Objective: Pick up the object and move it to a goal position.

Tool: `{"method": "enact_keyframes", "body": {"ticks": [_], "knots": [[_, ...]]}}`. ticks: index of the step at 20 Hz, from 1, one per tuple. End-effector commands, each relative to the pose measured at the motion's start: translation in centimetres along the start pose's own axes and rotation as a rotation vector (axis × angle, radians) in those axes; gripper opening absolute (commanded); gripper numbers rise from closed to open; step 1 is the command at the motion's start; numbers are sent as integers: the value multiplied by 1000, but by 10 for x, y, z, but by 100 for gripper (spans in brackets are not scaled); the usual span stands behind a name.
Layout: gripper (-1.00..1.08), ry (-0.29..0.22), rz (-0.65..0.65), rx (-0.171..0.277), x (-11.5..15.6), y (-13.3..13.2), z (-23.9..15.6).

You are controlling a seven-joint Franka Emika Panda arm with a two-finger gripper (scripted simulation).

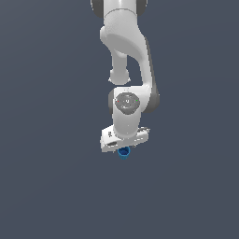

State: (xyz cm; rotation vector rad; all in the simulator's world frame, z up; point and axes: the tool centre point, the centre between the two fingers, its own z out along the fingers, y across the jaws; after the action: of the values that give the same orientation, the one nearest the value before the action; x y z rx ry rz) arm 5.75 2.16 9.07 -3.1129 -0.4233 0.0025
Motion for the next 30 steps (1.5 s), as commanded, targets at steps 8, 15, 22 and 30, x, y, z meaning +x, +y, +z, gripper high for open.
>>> {"method": "enact_keyframes", "body": {"ticks": [8,15,22,30], "knots": [[100,1,-3,0,0,0,29],[100,2,-4,0,1,0,51],[-100,2,-4,0,1,0,50],[-100,1,-4,0,0,1,49]]}}
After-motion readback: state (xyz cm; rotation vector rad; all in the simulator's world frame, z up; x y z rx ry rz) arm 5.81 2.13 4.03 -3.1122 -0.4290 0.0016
